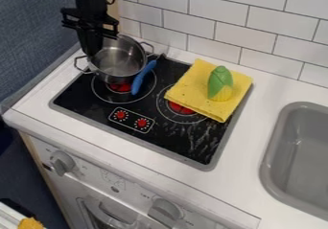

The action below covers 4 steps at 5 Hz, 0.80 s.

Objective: Move the silver pot from the top left corner of the cook to the left burner.

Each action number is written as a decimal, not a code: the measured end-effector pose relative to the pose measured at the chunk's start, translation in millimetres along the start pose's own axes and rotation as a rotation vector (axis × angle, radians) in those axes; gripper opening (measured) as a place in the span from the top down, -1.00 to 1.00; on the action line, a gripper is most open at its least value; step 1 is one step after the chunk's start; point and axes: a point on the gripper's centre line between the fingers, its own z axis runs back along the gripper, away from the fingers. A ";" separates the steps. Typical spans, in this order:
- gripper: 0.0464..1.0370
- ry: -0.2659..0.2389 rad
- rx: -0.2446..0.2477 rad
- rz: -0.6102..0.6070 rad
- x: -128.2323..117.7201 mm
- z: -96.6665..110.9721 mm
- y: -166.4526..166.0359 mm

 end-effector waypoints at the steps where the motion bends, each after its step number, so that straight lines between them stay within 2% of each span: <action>1: 0.91 0.007 -0.005 -0.001 0.8 -3.1 -0.5; 2: 0.59 0.024 -0.018 -0.011 -0.7 -8.5 -2.7; 4: -0.57 0.014 -0.039 -0.016 -1.1 -12.6 -7.0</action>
